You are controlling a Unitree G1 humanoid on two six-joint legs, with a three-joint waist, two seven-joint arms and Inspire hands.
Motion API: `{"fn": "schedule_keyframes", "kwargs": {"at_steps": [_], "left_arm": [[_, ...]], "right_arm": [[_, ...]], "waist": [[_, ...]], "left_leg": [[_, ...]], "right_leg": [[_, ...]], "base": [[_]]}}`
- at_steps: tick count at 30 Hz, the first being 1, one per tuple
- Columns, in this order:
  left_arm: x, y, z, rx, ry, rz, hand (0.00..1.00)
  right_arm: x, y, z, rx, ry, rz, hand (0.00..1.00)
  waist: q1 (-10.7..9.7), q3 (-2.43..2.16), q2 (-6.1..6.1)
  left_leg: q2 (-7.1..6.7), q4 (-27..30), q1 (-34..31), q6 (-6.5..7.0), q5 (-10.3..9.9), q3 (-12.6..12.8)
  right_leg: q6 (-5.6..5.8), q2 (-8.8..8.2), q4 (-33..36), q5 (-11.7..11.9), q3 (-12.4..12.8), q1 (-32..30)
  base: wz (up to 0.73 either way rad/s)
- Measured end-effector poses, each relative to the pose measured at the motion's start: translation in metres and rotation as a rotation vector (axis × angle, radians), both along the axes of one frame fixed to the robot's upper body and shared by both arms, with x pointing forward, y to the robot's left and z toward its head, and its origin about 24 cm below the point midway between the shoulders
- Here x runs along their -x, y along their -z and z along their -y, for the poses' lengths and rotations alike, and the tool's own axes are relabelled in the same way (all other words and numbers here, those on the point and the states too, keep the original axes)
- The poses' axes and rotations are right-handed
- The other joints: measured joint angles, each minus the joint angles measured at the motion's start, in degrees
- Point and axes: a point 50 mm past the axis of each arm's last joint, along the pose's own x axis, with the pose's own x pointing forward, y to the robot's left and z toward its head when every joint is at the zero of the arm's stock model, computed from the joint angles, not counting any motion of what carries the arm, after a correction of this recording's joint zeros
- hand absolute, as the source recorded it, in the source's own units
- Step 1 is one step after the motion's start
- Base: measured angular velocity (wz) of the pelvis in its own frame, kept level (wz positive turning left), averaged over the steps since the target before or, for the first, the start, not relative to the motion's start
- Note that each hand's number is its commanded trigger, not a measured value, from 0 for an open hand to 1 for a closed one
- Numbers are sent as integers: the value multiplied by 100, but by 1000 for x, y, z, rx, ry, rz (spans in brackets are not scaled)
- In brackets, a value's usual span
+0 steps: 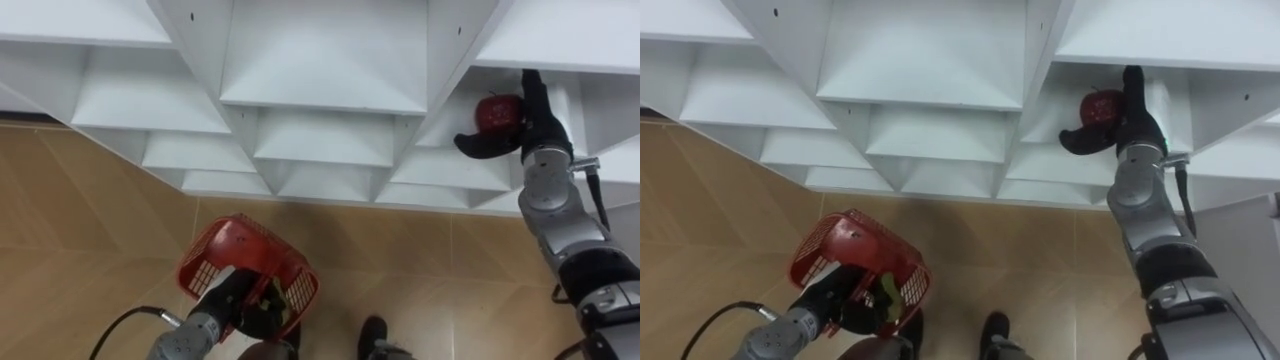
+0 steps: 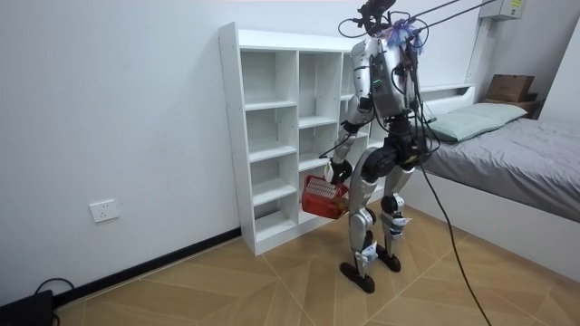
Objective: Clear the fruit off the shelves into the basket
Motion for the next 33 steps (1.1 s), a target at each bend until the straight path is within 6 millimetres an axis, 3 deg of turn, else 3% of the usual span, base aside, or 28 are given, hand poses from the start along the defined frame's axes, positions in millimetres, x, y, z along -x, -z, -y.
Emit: {"fn": "schedule_keyframes", "kwargs": {"at_steps": [9, 32, 33], "left_arm": [[8, 3, 1, 1, -1, -16, 100], [5, -1, 3, 8, 17, 2, 100], [5, -1, 3, 8, 17, 2, 100]], "right_arm": [[2, 5, 1, -3, -6, -26, 0], [3, 5, 6, 36, 3, -50, 0], [3, 5, 6, 37, 3, -51, 7]], "waist": [[-41, 0, 0], [-2, 1, -15], [0, 1, -16]], "left_leg": [[-5, 7, 0, 4, 25, 6], [-4, 3, -40, 7, 34, 63], [-4, 3, -40, 7, 34, 63]], "right_leg": [[-11, -17, -6, 8, -5, 9], [-12, -22, 4, 9, 7, -56], [-13, -22, 3, 9, 7, -56]], "base": [[0], [0], [0]]}}
